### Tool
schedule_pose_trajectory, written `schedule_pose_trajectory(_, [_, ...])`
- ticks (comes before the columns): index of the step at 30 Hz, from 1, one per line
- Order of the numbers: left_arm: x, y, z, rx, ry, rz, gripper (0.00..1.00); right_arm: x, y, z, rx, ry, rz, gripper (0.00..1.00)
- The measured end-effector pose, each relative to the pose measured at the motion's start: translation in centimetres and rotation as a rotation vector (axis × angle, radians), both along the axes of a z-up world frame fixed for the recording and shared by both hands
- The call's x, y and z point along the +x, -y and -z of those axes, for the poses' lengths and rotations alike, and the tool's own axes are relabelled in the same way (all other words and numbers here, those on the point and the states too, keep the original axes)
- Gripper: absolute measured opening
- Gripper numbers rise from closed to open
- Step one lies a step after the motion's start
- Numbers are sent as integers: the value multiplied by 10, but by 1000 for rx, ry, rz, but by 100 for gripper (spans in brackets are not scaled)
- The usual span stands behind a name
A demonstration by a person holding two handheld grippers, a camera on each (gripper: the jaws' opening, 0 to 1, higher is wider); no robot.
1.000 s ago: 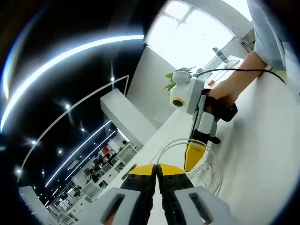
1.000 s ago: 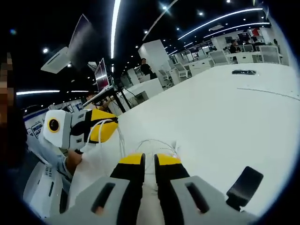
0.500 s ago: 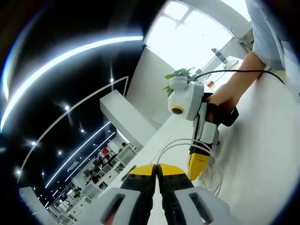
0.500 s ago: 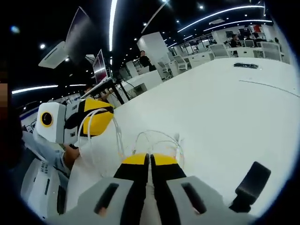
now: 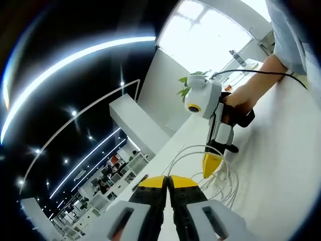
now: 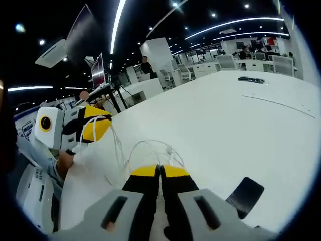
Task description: Peel open the Velcro strap on the desktop, arrange the wired earphones neatly onto it, and close the Velcro strap to secure them.
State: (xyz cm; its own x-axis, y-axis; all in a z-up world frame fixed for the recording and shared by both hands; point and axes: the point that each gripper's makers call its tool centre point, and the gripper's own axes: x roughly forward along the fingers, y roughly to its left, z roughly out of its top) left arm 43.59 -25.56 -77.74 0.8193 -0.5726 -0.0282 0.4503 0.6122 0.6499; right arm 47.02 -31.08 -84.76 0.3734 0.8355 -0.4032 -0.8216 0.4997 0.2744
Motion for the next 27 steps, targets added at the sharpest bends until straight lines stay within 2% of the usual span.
schedule_pose_trajectory(11, [3, -9, -8, -33, 18, -32, 6, 3, 7, 6, -53, 21, 12, 4])
schedule_pose_trajectory(16, [3, -9, -7, -38, 12, -32, 6, 4, 10, 6, -49, 15, 20, 4])
schedule_pose_trajectory(27, [4, 1, 11, 29, -32, -10, 6, -6, 5, -20, -10, 78, 12, 4])
